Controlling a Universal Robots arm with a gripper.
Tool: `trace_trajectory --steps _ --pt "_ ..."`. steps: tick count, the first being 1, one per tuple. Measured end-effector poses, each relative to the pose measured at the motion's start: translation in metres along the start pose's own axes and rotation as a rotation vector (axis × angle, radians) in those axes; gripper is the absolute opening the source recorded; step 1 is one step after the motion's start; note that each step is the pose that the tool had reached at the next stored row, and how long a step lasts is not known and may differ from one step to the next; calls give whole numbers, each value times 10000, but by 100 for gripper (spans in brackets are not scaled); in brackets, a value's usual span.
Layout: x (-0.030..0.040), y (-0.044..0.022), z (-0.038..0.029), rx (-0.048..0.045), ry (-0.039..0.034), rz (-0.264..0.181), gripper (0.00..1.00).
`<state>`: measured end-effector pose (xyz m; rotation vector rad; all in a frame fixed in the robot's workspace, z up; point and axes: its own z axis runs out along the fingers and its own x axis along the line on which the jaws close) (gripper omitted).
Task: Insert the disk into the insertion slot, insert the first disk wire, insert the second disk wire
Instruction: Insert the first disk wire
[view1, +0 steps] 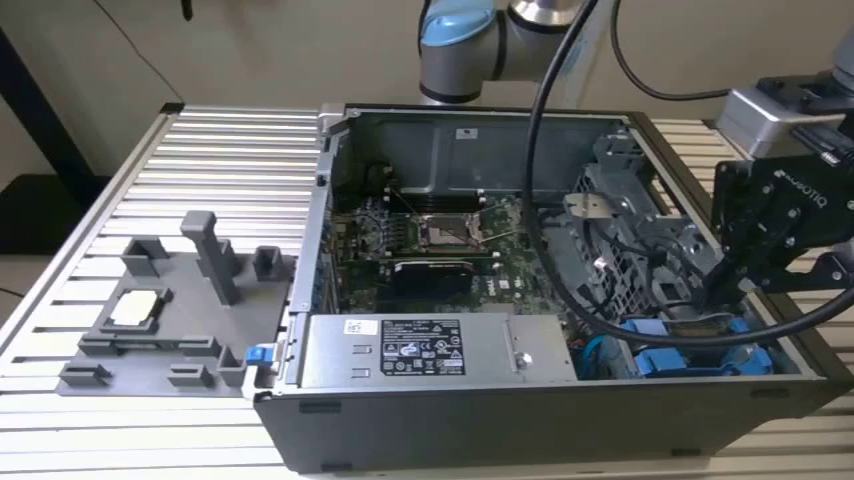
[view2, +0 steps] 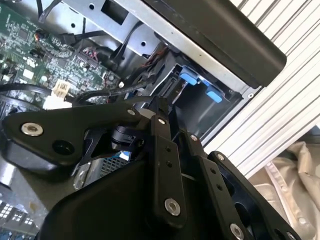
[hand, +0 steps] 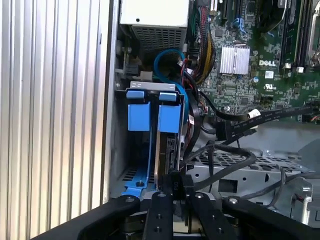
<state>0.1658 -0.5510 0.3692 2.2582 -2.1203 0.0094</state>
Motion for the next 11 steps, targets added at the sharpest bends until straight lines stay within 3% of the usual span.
trace_trajectory --steps 2,3,8,11 --pt "6 -7 1 -276 -30 -11 19" --pt "9 -8 2 -372 -44 -14 19" --pt "11 -8 3 -394 -69 -15 19" --pt "12 -10 7 -363 -549 -9 19"
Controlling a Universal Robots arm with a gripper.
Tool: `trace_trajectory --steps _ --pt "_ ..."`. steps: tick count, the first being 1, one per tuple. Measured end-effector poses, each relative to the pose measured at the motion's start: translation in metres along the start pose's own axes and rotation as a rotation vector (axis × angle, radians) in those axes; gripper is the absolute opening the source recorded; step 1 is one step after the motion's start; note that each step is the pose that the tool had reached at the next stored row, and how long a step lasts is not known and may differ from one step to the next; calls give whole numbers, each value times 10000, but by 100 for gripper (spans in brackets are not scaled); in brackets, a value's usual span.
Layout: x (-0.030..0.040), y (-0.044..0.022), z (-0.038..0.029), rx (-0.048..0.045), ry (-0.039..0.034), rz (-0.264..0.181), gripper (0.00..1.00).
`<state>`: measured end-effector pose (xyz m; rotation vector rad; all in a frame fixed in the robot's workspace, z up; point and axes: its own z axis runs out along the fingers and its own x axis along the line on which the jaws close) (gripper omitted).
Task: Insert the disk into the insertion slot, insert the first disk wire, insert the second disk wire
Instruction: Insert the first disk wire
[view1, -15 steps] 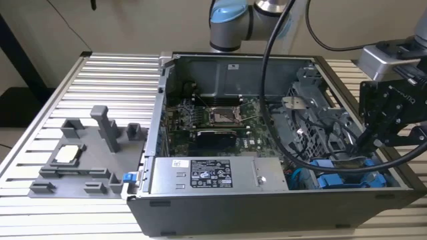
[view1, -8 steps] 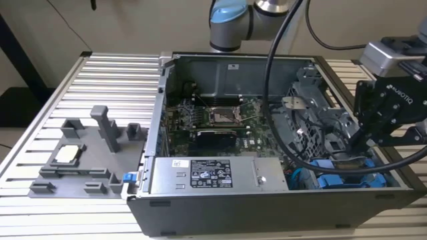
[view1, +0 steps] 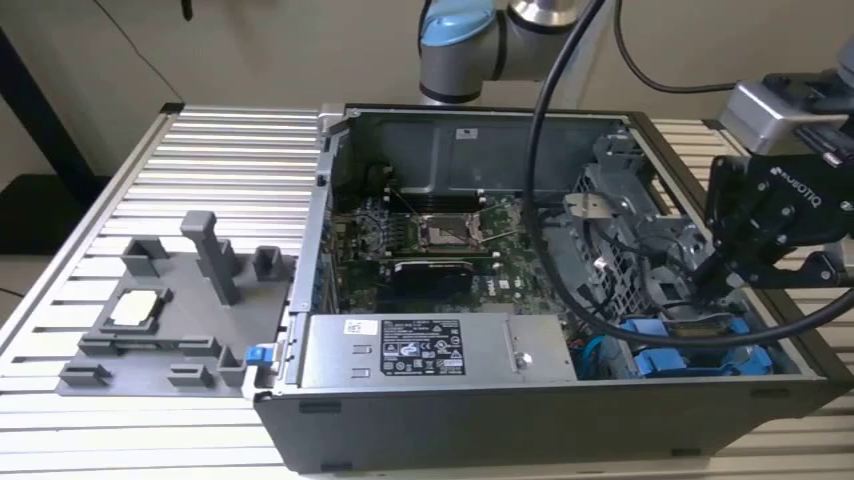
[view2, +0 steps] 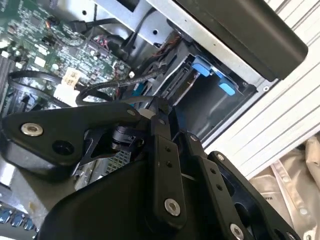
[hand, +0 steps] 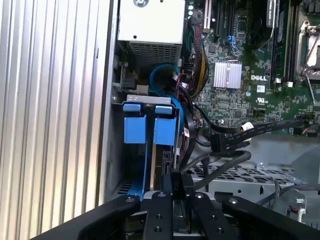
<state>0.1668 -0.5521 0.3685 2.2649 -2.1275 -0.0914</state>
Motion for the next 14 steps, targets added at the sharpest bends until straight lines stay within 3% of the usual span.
trace_trajectory --steps 1,3,7,8,10,14 --pt "3 -2 4 7 -113 4 19" --pt "28 -9 8 -62 -134 9 19" --pt "100 -34 14 -540 -168 20 19" --pt "115 -49 17 -609 -180 20 19" --pt "146 -86 25 -663 -207 20 19" --pt "196 -167 42 -672 -305 10 19"
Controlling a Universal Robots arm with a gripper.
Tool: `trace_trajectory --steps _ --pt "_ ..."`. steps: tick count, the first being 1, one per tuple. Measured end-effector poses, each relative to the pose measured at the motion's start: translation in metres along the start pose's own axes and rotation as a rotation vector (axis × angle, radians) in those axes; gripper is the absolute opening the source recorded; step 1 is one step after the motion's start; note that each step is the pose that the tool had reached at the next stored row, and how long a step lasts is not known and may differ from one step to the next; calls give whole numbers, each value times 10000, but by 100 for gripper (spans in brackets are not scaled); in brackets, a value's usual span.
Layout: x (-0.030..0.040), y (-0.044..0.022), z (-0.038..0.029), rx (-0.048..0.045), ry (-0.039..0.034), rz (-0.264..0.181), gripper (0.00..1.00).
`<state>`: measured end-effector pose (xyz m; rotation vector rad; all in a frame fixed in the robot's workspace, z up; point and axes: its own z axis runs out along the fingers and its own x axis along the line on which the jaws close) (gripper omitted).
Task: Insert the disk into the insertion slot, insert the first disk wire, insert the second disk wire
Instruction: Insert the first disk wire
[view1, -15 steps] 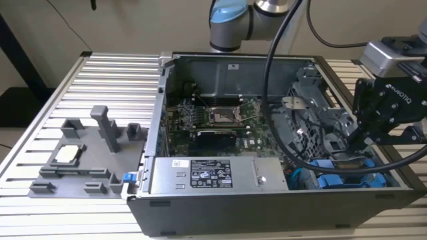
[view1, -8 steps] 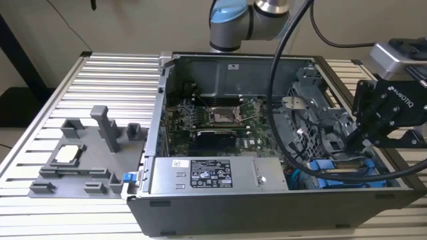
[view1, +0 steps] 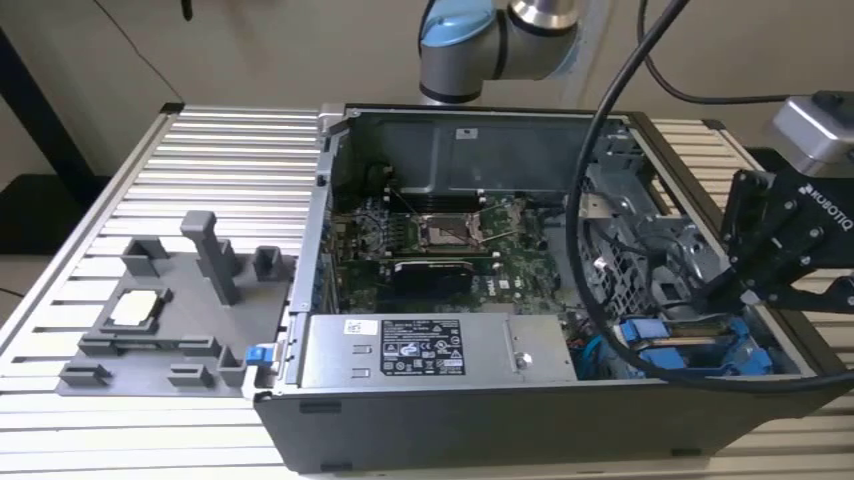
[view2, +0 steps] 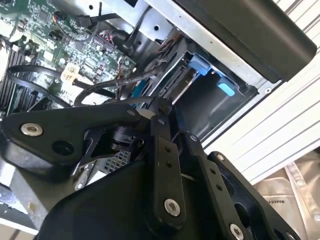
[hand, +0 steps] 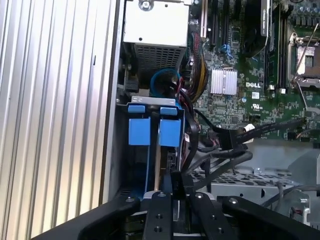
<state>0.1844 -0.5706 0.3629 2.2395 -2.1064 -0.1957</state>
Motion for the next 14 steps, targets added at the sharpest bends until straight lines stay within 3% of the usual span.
trace_trajectory --steps 3,8,9,14 --pt "30 -53 19 6 -117 -16 19" --pt "46 -102 59 29 -432 2 19" --pt "46 -107 64 32 -464 31 19" --pt "47 -109 68 35 -475 53 19"
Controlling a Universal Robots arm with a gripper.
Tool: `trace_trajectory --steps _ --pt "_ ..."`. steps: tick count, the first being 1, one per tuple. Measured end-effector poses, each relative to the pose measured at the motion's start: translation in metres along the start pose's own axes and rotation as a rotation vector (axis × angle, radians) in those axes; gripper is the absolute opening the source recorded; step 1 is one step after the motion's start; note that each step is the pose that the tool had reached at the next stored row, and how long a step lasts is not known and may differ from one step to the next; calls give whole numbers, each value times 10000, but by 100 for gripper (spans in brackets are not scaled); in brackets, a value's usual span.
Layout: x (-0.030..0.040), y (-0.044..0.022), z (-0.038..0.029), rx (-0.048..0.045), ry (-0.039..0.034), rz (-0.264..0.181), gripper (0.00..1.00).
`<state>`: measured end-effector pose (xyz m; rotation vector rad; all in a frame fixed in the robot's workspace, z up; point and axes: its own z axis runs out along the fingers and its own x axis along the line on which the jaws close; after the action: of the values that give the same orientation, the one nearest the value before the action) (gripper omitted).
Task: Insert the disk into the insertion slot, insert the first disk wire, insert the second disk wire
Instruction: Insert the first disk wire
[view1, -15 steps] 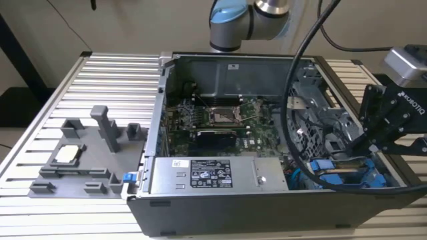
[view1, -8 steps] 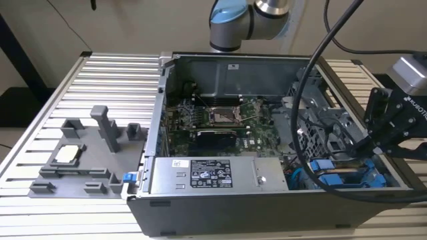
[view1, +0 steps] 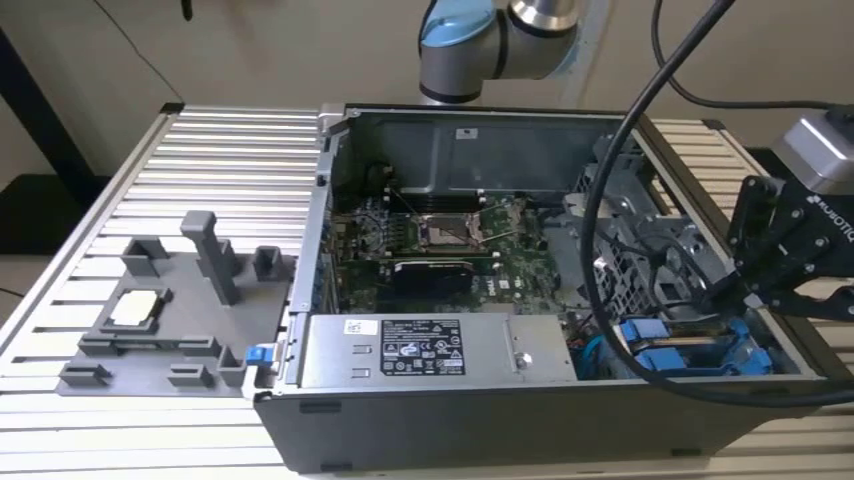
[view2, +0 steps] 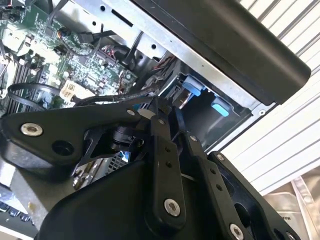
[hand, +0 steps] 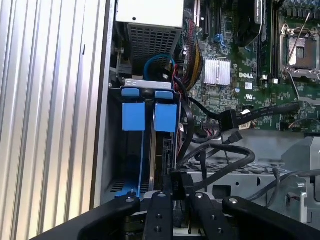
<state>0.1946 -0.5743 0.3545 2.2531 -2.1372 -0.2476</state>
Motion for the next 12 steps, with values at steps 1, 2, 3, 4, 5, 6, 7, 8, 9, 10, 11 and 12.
trace_trajectory --steps 1,2,3,4,5,6,7,8,9,10,11,12 --pt "1 -1 5 3 -13 27 19" --pt "1 -2 9 6 -26 55 19" --pt "2 -3 14 9 -41 75 19" --pt "2 -3 19 11 -53 93 19" --pt "5 -3 23 13 -61 109 19" --pt "9 -3 26 15 -66 123 19" --pt "15 -4 29 18 -70 146 19" --pt "23 -3 31 20 -75 176 19" --pt "36 -3 33 24 -80 222 19" --pt "47 -3 36 29 -87 274 19" --pt "57 -3 39 35 -96 337 19" --pt "62 -4 44 43 -104 412 19"
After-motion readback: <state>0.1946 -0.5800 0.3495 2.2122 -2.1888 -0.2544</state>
